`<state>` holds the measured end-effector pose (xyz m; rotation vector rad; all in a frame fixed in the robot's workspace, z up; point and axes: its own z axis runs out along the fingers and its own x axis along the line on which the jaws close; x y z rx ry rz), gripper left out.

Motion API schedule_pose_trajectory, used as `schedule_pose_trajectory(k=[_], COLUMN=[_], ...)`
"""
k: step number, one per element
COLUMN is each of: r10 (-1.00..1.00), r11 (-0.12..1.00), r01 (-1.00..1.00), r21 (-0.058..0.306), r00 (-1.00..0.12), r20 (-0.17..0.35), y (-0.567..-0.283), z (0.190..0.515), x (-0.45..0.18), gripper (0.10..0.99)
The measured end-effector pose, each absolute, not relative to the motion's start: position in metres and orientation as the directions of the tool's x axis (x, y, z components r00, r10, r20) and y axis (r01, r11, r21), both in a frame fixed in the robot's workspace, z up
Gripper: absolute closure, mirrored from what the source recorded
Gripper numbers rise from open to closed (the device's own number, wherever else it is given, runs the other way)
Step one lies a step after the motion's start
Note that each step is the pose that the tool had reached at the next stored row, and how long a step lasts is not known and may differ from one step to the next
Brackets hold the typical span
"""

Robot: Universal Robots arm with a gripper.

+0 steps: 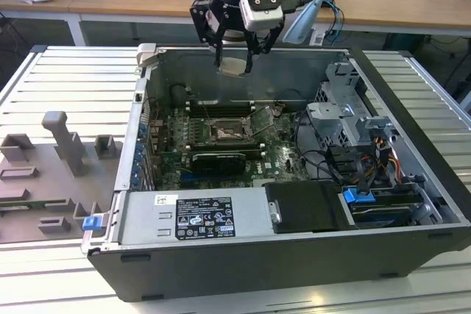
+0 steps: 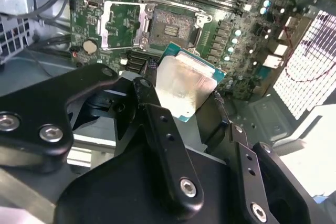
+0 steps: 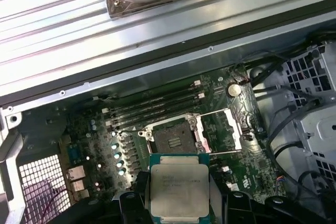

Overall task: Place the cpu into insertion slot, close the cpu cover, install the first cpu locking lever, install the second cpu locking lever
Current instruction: 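Place the cpu into insertion slot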

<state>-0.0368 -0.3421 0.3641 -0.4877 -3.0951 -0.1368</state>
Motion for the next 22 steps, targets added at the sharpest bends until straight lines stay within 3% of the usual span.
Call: schedule_pose_trajectory(k=[22], r10=[0.479], r11=[0.874], r01=[0.479], r21=[0.085], r00=[-0.877], r20=[0.019], y=[-0.3421], z=[0.3583], x=[-0.0368], gripper=[0.545])
